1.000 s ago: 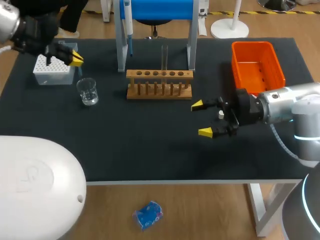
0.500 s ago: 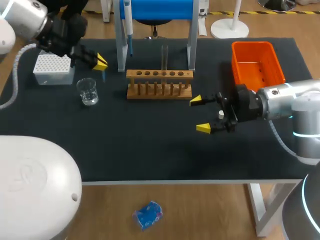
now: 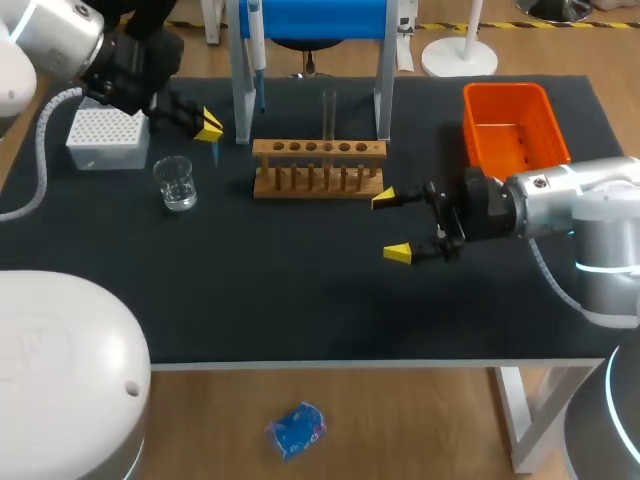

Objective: Invert the test tube, pick up the pipette, mount the tip to pipette, aspirate from beaker and dispense into the tube, eject the tip, return the pipette, and cap with the stopper.

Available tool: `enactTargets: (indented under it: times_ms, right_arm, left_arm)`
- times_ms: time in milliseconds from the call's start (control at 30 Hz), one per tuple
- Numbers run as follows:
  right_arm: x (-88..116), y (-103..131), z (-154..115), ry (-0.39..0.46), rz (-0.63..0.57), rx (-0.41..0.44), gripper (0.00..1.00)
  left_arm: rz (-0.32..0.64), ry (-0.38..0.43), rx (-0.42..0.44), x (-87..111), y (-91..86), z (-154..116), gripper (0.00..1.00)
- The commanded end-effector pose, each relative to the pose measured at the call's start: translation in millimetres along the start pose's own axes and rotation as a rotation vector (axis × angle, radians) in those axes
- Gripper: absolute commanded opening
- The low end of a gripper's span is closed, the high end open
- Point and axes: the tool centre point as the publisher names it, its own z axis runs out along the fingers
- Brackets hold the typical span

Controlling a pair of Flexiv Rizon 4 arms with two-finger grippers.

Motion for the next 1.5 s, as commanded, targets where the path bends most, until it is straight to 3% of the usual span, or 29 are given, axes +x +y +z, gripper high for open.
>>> enactTargets:
  times_ms: [33, 133, 400, 700, 867, 1433, 1500]
  right_arm:
    - [0.5, -0.1, -0.5, -0.001, -0.001, -0.001, 1.0]
    - [0.5, -0.1, -0.5, -0.001, -0.001, -0.001, 1.0]
    - [-16.5, 2.1, 16.8, 0.002, 0.001, 0.003, 1.0]
    - [-35.2, 10.9, 36.8, 0.031, -0.011, -0.003, 1.0]
    - [-38.1, 12.9, 39.9, 0.016, -0.022, -0.005, 1.0]
    - [-38.1, 12.9, 39.9, 0.016, -0.022, -0.005, 1.0]
    - [-38.1, 12.9, 39.9, 0.016, -0.022, -0.005, 1.0]
  left_arm:
    - [-0.001, 0.003, -0.003, -0.1, -0.2, -1.3, 0.0]
    - [-0.001, 0.003, -0.003, -0.1, -0.2, -1.3, 0.0]
    - [0.025, 0.054, 0.03, 5.3, -33.1, 42.0, 0.0]
    - [0.024, 0.069, 0.044, 26.9, -55.7, 68.3, 0.0]
    - [0.017, 0.078, 0.093, 38.5, -64.7, 82.2, 0.0]
    - [0.013, 0.08, 0.11, 40.7, -65.6, 84.4, 0.0]
    - [0.003, 0.076, 0.063, 38.6, -65.2, 95.3, 0.0]
